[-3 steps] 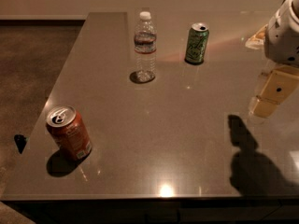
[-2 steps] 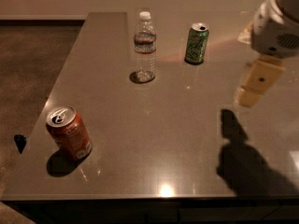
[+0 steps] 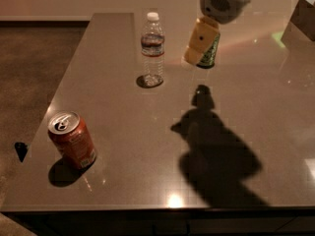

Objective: Move water bottle near coke can

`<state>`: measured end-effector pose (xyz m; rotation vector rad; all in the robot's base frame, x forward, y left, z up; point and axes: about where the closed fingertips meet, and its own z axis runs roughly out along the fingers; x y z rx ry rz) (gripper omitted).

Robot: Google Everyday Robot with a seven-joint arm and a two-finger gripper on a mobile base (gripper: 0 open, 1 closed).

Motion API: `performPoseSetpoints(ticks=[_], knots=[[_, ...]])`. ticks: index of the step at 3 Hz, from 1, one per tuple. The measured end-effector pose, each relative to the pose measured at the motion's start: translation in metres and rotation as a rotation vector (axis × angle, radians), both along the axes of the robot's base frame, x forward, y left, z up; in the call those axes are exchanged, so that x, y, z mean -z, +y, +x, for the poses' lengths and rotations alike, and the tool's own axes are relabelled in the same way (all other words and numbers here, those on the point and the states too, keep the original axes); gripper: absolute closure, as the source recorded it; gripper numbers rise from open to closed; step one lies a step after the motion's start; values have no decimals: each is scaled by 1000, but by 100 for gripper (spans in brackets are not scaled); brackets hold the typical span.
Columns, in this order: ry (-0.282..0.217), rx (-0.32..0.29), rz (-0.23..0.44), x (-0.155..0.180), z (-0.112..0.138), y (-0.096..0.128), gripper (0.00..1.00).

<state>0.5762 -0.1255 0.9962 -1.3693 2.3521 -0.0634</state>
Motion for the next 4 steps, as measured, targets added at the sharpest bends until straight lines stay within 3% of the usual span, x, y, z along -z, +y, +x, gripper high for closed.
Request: performPoseSetpoints(ticks=[2,4], knots=[[-50,-16,201,5,71,66,0],[-46,-23,371,34,109,95,0]])
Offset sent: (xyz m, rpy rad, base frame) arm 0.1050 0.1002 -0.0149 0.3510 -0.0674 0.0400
